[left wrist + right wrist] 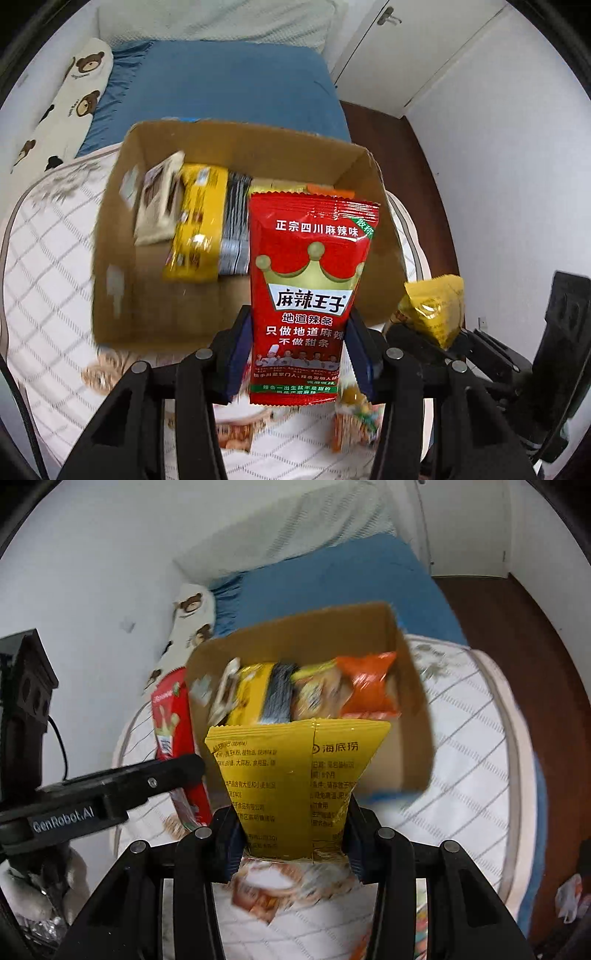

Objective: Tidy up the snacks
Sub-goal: 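Carry both packets into the cardboard box and open both tools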

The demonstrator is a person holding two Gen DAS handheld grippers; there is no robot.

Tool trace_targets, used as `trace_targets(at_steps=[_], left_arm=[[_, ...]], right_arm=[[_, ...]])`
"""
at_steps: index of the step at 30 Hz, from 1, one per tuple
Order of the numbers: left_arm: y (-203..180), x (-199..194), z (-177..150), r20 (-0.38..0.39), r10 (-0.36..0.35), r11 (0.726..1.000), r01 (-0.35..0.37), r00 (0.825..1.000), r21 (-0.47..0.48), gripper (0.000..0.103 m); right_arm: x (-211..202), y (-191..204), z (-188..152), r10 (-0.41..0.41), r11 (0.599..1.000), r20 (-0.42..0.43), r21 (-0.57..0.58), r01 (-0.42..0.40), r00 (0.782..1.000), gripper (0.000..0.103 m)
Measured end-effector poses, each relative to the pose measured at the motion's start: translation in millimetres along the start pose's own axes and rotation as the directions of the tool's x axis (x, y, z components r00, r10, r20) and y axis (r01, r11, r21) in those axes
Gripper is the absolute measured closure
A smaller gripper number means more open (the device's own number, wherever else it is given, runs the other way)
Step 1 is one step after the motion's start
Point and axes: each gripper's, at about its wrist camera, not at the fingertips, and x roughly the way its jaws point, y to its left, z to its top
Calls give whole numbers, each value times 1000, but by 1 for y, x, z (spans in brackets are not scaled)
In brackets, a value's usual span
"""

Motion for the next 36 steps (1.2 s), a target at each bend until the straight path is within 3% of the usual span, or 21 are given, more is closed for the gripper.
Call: trace_targets(at_steps=[7,17,18,19,20,21,22,30,36], left_arm=[[5,83,60,-155,12,997,-24,988,-78,58],[12,141,61,-282,33,993,-63,959,-98,56],[15,145,60,-294,51,991,-86,955,-106,54],[17,147,59,-302,57,989,-95,952,-113,51],[17,151,62,-311,56,989,-96,949,-116,46],[16,154,63,-318,56,989,-96,946,-112,30],[16,155,63,-318,69,989,-106,946,-100,22],[15,136,64,-231,128,988,-144,964,-53,22],[16,102,50,-114,190,981,-194,975,-25,21]], right_arm=[[56,-27,48,-76,997,-97,21,78,992,55],[111,-44,52,-104,994,-221,14,110,970,54],[118,-47,52,-103,993,-250,27,113,963,52],[122,-49,52,-103,992,-270,38,117,957,40],[124,-50,52,-103,992,-287,45,121,952,21],[127,-51,52,-104,991,-292,47,123,951,15],[127,-51,52,-107,991,-289,44,125,951,15],[125,-40,53,-159,986,-278,6,167,947,9],[114,-35,53,-196,980,-238,-17,197,951,9]])
